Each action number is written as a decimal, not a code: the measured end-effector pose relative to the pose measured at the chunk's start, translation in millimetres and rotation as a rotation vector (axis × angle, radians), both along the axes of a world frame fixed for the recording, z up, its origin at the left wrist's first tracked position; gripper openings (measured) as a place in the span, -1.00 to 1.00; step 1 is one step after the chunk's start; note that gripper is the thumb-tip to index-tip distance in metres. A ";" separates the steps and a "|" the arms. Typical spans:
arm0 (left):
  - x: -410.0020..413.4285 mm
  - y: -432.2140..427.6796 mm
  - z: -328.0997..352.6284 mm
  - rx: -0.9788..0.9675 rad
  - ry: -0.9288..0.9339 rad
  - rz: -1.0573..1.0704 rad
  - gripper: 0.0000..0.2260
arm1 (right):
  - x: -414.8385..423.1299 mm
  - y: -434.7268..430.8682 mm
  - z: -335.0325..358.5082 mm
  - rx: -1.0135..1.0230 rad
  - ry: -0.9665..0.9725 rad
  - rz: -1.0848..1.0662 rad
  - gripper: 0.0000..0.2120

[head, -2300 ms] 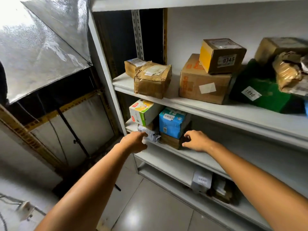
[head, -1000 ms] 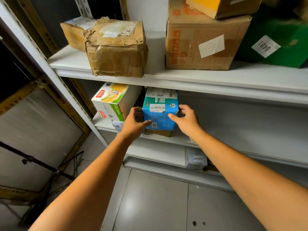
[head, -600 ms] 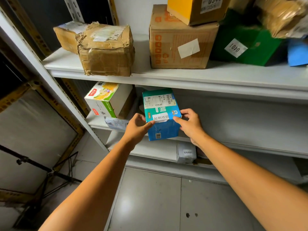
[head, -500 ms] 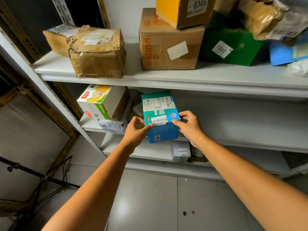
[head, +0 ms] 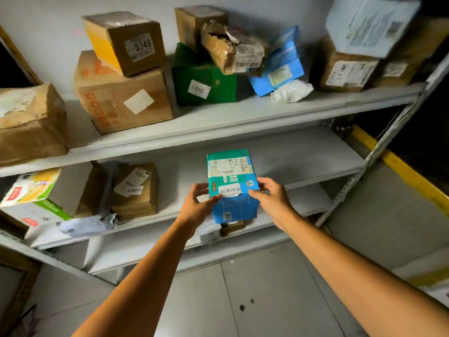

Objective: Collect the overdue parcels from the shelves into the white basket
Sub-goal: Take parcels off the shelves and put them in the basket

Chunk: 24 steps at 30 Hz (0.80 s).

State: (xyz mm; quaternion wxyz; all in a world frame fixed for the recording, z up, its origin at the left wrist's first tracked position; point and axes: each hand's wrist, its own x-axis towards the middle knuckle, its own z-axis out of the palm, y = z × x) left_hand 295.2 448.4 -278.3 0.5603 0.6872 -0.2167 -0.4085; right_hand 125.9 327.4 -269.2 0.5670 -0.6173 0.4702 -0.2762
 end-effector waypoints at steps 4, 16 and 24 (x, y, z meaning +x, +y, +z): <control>-65.8 -42.4 14.5 -0.008 -0.008 -0.082 -0.63 | -74.4 -25.1 6.3 -0.006 -0.028 -0.102 -0.72; -261.8 -155.8 18.1 -0.030 0.038 -0.510 -0.68 | -299.6 -49.5 6.1 -0.044 -0.052 -0.542 -0.67; -344.2 -197.9 0.6 -0.089 0.007 -0.892 -0.67 | -374.6 -12.2 3.3 -0.033 -0.114 -0.843 -0.72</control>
